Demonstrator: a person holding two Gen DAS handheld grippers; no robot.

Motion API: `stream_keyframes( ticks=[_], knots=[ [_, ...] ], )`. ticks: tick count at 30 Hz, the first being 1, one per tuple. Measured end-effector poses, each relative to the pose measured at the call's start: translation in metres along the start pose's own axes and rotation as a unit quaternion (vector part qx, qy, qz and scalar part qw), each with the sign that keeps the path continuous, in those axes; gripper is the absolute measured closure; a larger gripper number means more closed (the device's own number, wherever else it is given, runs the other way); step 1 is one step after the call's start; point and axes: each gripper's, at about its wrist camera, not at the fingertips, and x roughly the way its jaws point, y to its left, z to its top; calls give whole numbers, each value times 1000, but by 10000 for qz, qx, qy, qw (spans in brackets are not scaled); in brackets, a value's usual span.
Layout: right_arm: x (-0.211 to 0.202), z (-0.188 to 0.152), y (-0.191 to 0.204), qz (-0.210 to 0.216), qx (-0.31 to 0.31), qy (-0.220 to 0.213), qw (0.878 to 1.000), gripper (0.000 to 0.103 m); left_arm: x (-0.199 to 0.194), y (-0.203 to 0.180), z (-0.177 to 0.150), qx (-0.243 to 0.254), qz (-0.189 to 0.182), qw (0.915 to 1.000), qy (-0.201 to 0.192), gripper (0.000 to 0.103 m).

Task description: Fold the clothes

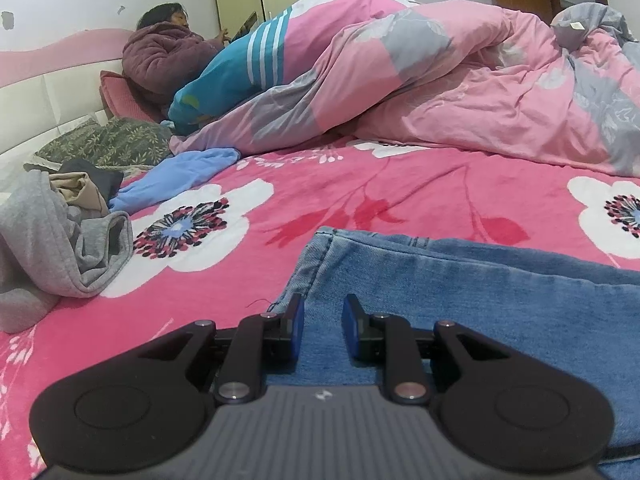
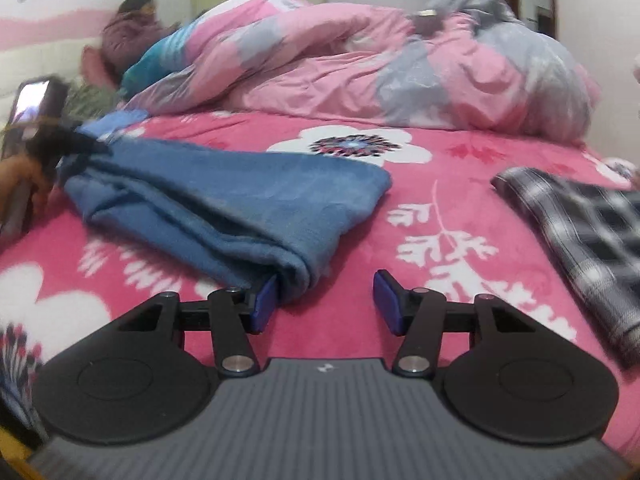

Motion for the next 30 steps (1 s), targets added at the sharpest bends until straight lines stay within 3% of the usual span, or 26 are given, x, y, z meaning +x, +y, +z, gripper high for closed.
stream_keyframes(
  ticks=[8,11,15,17,24,28,30],
  knots=[
    [28,10,13,-706,413,-168,9965,51,0,1,0,-13,-4,10000,-6,80],
    [40,15,28,-1019,9,-303,9943,51,0,1,0,-9,20,10000,-14,80],
    [51,12,28,-1376,-115,-103,9904,50,0,4,1,-142,-44,9999,-3,79],
    [47,7,19,-1419,110,-146,9897,41,0,7,1,-204,-89,9998,12,80],
    [36,-8,-4,-1404,674,-301,9873,36,1,3,1,-127,-43,9999,30,80],
    [23,-14,4,-1140,-9,-497,9922,29,2,2,2,-102,-18,9999,40,81],
    [8,-18,8,-1020,-418,-612,9920,15,2,2,2,-104,-22,9999,42,81]
  ],
)
